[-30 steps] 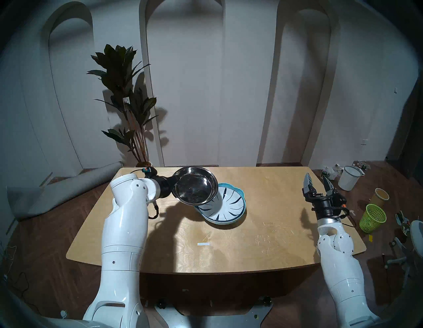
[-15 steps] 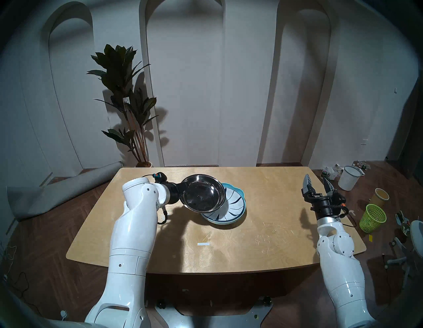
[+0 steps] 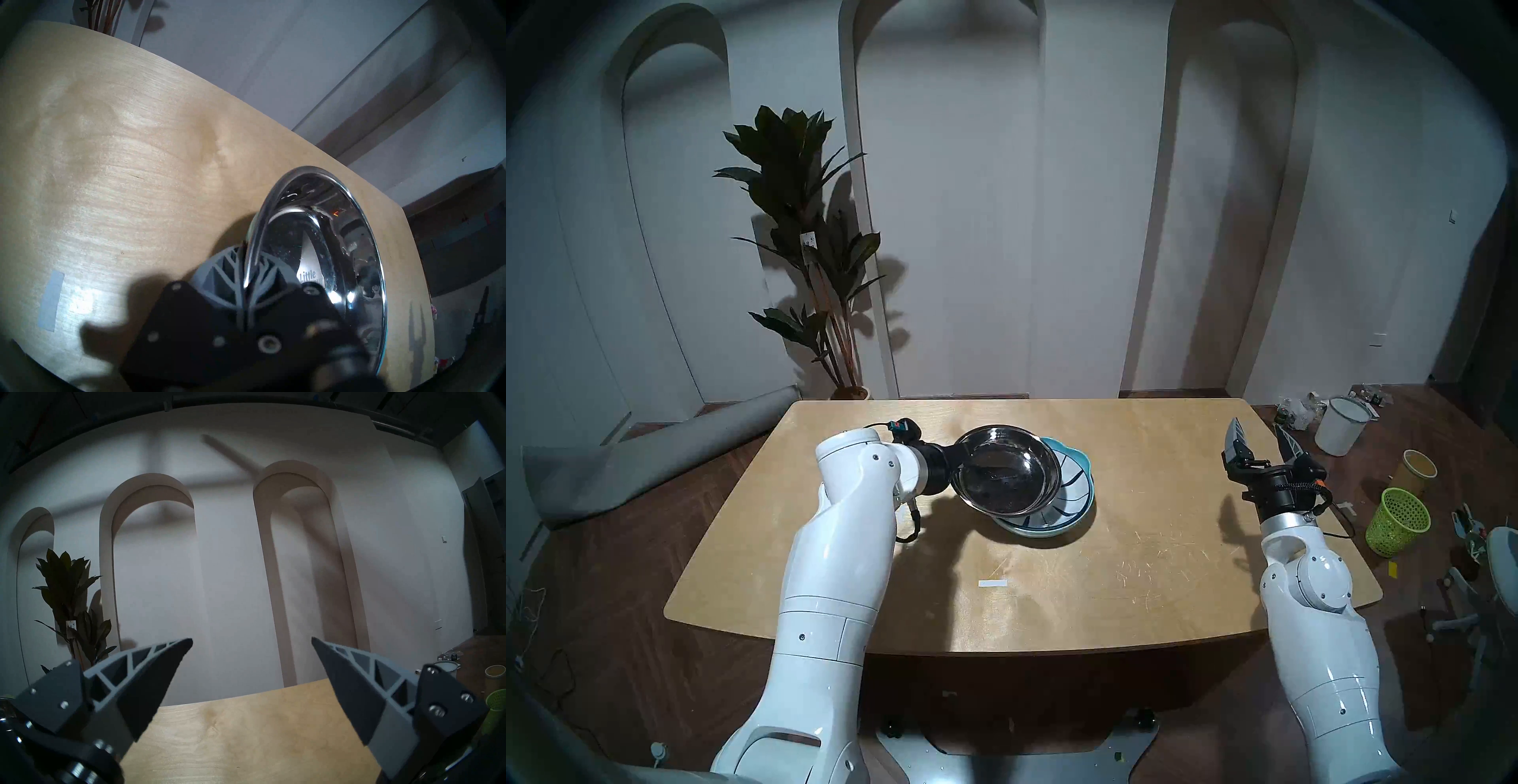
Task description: Stack the plates into one stack
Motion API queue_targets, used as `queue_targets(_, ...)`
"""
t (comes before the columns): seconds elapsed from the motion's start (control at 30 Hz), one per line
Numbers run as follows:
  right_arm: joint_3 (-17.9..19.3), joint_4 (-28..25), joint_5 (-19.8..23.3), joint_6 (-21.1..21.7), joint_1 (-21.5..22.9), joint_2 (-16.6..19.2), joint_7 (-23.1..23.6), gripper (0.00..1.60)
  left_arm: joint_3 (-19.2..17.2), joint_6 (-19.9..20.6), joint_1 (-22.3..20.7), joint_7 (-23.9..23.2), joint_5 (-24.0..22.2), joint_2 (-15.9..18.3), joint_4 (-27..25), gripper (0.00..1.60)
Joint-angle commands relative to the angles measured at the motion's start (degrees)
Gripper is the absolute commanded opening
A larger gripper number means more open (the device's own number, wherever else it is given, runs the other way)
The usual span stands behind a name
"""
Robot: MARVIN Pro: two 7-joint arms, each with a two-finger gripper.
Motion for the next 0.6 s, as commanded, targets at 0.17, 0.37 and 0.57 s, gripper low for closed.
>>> queue_targets(0.17,0.5,-1.0,0.2,-1.1,0.3,0.0,0.1,1.60,4.1,-0.2,-3.6,0.5,-0.4,-2.2,0.0,0.00)
queue_targets(0.37,1.1,-1.0,0.7,-1.5,-0.2,-0.1,0.4,1.60,5.9,-0.2,-4.7,1.0,0.0,-2.4,1.6,0.00)
queue_targets(0.57,1.8,-1.3,1.3,-2.0,-0.8,-0.3,1.0,1.60,7.1,-2.0,-6.3,1.1,1.1,-2.2,5.0,0.00)
